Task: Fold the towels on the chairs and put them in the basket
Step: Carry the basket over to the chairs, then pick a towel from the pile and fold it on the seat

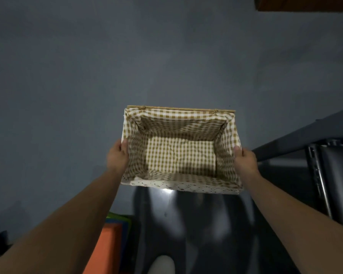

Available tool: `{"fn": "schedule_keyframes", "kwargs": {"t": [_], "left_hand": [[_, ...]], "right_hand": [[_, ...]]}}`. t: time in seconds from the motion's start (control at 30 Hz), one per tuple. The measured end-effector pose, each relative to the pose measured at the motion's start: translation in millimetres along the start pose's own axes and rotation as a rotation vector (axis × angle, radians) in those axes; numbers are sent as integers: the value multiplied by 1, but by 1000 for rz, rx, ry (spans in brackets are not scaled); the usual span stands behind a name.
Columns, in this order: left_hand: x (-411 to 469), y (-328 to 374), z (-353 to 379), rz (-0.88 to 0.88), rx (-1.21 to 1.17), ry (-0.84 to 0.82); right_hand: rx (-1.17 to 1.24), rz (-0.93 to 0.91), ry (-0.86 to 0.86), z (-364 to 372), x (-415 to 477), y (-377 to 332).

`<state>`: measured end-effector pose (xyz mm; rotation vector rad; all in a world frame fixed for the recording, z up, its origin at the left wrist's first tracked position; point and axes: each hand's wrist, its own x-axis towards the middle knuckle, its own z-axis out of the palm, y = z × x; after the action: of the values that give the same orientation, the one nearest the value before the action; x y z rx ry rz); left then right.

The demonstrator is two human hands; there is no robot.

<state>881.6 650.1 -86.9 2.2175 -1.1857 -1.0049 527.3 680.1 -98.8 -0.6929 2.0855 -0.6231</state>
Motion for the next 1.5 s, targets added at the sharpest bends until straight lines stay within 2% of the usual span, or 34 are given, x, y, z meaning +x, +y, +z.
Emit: {"fn": "schedule_keyframes", "kwargs": {"t": [0.13,0.23,0.4,0.6,0.73,0.87,1.07,1.23,1.4,1.5], "left_hand": [[-16,2,-12,10,167,-39],[-52,41,-37,20,263,-36],[-161,181,-82,162,260,-211],[-291,376,-83,512,335,-355],[-377,473,-36,718,350,-522],[-459,531,31,910,392,-686],[-566,539,128,1162,543,-1004],[-650,487,183,1321,622,-1226],[-711,394,238,1441,696,-1398],[-736,352,271,1522,637,-1485]], "right_hand": [[-28,-54,-31,-15,-15,-4],[-53,-139,-28,-54,-49,-35],[-148,-241,-25,-173,-150,-107],[-115,-191,91,-362,-257,-151],[-84,-92,290,-487,-301,-120],[-26,75,461,-577,-341,-59],[28,365,673,-626,-412,51],[65,513,785,-608,-471,134],[-42,562,724,-571,-490,225],[-94,552,701,-562,-489,262]]}}
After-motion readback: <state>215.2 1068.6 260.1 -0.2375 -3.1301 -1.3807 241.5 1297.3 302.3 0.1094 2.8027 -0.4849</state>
